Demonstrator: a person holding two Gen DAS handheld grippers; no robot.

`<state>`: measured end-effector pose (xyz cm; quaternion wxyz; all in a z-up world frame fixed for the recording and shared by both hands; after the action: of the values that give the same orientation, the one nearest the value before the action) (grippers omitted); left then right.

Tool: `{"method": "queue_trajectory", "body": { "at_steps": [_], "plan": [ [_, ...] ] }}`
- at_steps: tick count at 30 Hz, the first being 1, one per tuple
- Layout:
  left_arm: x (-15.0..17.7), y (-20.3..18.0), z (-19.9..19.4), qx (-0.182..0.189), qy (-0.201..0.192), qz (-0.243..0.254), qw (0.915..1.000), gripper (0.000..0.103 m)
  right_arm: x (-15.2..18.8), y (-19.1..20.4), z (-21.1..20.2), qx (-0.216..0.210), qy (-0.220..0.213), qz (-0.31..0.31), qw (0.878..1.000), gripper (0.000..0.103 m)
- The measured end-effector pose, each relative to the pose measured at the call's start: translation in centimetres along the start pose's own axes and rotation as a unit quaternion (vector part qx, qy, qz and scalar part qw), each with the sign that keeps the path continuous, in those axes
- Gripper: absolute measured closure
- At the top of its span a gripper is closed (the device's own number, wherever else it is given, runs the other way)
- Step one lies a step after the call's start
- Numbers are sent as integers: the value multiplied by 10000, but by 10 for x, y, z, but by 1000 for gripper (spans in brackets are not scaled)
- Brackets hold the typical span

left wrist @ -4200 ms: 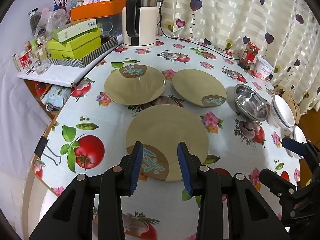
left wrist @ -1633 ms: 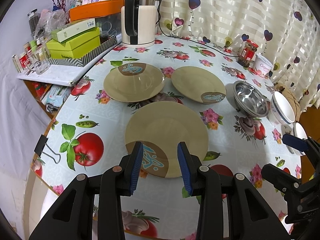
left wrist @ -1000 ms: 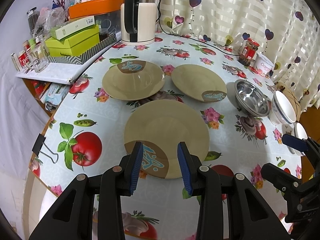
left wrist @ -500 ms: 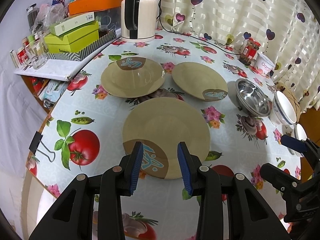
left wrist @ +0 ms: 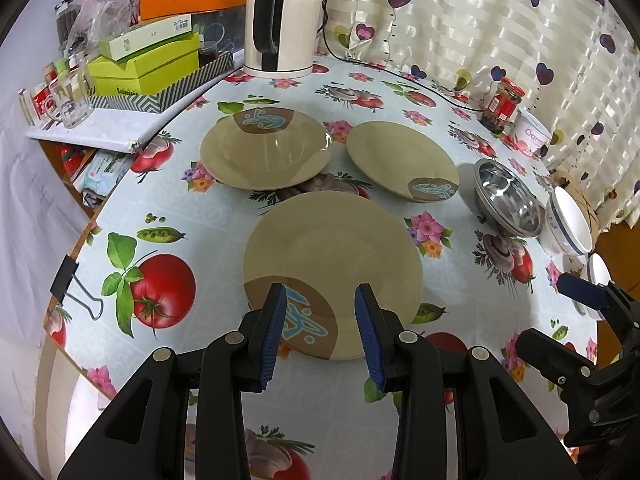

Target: Organize plates and bowls

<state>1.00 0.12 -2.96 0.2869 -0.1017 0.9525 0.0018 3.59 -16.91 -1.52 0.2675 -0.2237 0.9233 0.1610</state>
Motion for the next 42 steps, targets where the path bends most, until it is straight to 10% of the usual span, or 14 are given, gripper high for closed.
{"method": "queue_trajectory", "body": {
  "at_steps": [42],
  "plan": [
    [-48,83,32,208,-116,-955,9951,66,-84,27,46,-385,16,-474,9981,5]
  ]
}}
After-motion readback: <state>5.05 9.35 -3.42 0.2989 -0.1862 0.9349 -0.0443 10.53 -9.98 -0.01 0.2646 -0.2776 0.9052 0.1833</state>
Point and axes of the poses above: each gripper's, at about its wrist camera, not at the fingertips, and z roughly the way its jaws point, y to its left, x to its underside, the point moved 2 cm from there along z, roughly the way its jaws point, and after that the axes turned 5 degrees about -x, right-handed, at the moved point
